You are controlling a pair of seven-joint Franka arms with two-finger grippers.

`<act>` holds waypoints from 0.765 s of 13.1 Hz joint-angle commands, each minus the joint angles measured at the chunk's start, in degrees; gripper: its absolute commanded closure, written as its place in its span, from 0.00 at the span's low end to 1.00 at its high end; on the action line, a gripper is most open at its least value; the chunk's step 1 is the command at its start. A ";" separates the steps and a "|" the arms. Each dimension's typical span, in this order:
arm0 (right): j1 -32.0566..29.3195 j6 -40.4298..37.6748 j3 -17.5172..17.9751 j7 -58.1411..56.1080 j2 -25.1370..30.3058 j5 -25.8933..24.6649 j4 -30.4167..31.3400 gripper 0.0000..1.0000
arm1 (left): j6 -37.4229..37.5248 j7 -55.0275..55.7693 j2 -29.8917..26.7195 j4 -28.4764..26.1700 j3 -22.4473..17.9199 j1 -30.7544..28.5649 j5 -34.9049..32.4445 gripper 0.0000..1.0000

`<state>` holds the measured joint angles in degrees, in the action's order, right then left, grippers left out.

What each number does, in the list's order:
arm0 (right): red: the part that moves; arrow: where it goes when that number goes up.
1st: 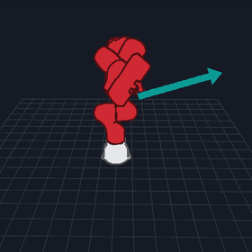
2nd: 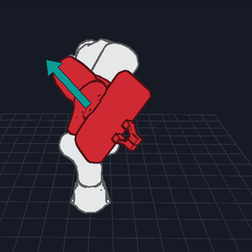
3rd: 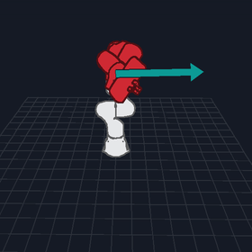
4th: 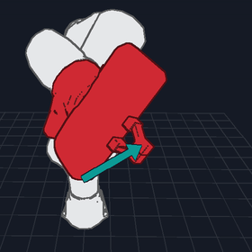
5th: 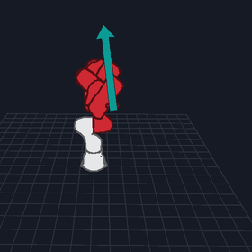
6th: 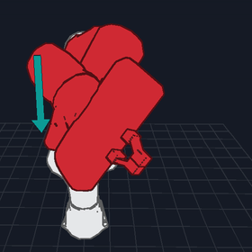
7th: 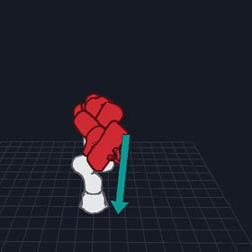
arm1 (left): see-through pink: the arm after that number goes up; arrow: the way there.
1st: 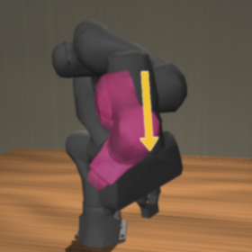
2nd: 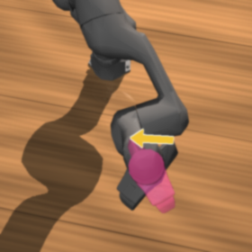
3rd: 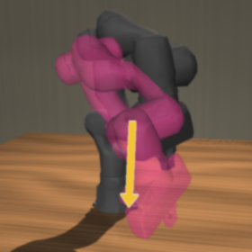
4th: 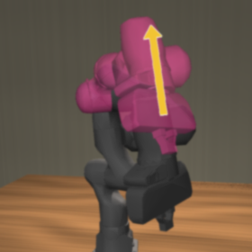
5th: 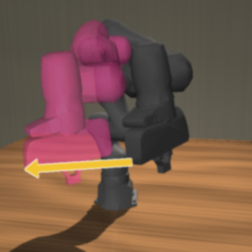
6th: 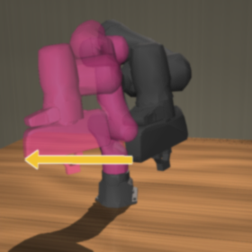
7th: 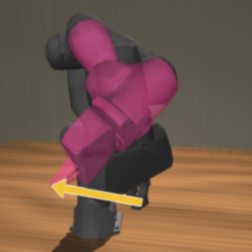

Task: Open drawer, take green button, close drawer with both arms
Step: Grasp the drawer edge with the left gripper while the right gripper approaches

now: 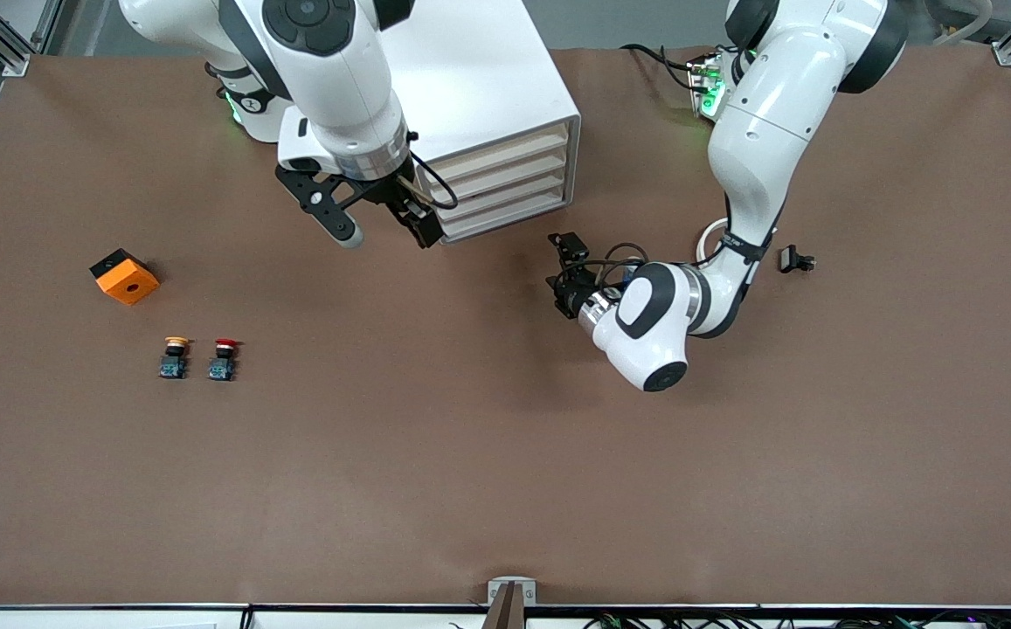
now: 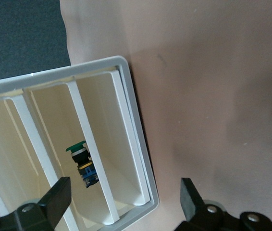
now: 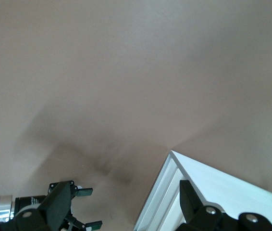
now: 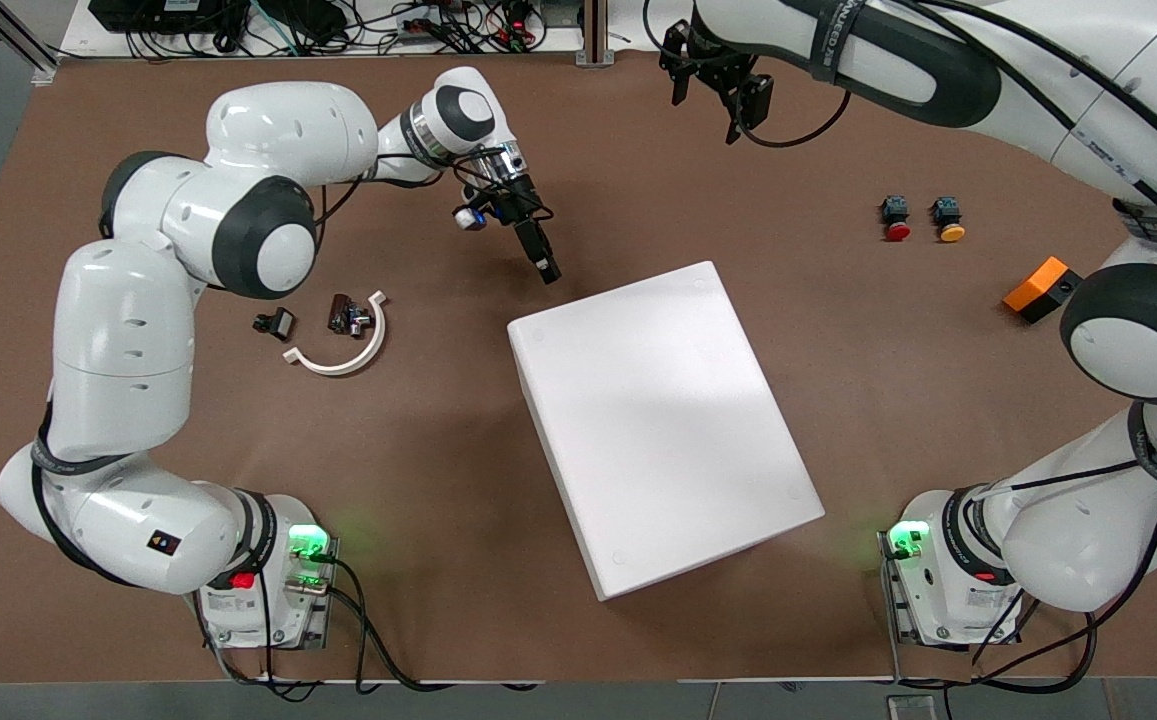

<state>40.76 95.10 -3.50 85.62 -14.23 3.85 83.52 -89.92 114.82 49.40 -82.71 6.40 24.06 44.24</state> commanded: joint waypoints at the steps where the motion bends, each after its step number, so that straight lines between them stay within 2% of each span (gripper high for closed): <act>1: 0.82 -1.58 -0.37 6.38 -2.56 0.98 -1.60 0.00 | 0.89 0.67 1.05 1.06 -0.33 2.12 1.46 0.00; 5: 0.90 -3.78 -0.37 7.64 -5.19 1.94 -1.25 0.00 | 2.21 0.93 3.07 0.97 0.28 4.32 3.92 0.00; 8: 1.17 -3.52 -0.37 7.37 -7.48 6.76 -1.25 0.00 | 2.21 0.93 3.86 1.06 0.37 6.61 4.45 0.00; 10: 1.08 -3.08 -0.37 7.37 -7.83 11.16 -1.34 0.00 | 2.21 1.81 4.22 0.97 0.37 7.14 7.25 0.00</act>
<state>41.44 92.44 -3.46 91.94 -21.41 11.64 83.52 -88.65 115.06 52.96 -82.70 6.80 31.03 49.17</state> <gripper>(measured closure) 0.000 0.000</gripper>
